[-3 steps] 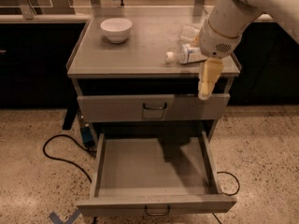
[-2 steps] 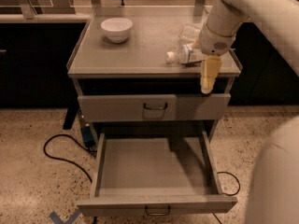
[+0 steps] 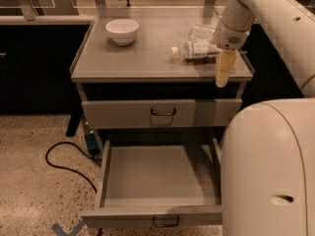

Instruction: Place blue plastic bottle into middle drawer

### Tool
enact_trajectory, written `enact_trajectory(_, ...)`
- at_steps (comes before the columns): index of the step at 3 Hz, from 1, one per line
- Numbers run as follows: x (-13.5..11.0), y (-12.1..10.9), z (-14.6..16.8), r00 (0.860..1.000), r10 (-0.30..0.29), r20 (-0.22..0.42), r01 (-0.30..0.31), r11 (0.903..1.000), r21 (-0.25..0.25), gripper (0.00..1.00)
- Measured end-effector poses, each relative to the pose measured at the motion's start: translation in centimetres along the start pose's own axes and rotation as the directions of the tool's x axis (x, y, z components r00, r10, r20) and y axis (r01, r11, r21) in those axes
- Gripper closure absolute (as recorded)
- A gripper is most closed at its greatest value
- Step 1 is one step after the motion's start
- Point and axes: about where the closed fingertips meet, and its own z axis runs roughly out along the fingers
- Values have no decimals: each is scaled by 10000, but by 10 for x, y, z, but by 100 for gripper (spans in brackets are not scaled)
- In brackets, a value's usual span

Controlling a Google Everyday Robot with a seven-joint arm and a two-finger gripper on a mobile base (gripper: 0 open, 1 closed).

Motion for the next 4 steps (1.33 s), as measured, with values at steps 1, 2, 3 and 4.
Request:
enact_trajectory(1, -1, -1, 2, 10000, -6, 10, 6, 10000, 25, 0)
enact_trajectory(2, -20, -52, -1, 9999, 96, 102, -105, 9961, 873, 0)
enact_trajectory(3, -22, -54, 9, 9998, 86, 169, -100, 9963, 849, 0)
enact_trajectory(4, -27, -53, 50, 9995, -52, 305, 42, 9995, 317, 0)
